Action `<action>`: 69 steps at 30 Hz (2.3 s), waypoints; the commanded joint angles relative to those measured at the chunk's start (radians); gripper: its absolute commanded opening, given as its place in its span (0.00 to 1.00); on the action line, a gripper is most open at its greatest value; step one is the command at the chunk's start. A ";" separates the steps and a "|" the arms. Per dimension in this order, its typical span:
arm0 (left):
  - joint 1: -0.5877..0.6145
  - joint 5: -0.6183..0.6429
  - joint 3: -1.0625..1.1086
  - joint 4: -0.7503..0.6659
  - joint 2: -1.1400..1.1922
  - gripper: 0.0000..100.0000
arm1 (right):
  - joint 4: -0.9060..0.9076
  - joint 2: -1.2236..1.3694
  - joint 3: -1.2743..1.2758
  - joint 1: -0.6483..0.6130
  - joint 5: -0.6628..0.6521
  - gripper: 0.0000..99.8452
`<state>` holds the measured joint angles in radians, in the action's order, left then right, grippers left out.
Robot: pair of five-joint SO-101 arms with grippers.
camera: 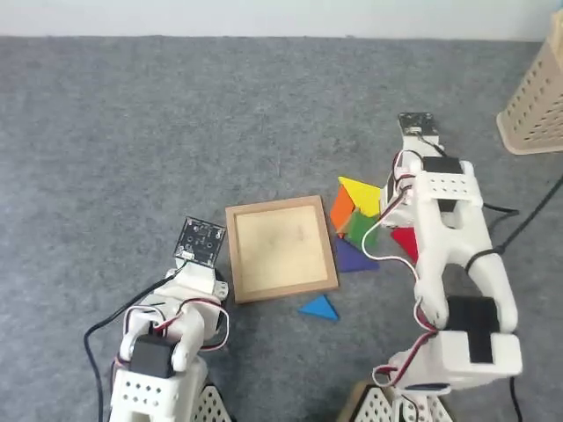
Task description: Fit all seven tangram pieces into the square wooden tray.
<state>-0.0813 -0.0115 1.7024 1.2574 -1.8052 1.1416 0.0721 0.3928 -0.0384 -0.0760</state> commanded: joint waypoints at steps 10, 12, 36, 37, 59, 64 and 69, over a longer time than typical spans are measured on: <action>0.003 0.006 -0.018 0.006 -0.020 0.01 | 0.002 0.176 -0.115 0.002 -0.018 0.41; 0.003 0.006 -0.018 0.006 -0.020 0.01 | 0.001 0.174 -0.115 -0.004 -0.014 0.41; 0.003 0.006 -0.018 0.006 -0.020 0.01 | -0.012 0.269 -0.169 -0.008 0.196 0.41; 0.003 0.006 -0.018 0.006 -0.020 0.01 | -0.012 0.269 -0.169 -0.008 0.196 0.41; 0.003 0.006 -0.018 0.006 -0.020 0.01 | 0.062 0.179 -0.190 -0.008 0.164 0.19; 0.003 0.006 -0.018 0.006 -0.020 0.01 | 0.136 0.008 -0.189 -0.018 0.081 0.19; 0.003 0.006 -0.018 0.006 -0.020 0.01 | 0.194 -0.125 -0.187 -0.156 -0.009 0.19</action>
<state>-0.0813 -0.0115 1.7024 1.2574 -1.8052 1.3073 0.0690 0.2271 -0.1059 -0.0269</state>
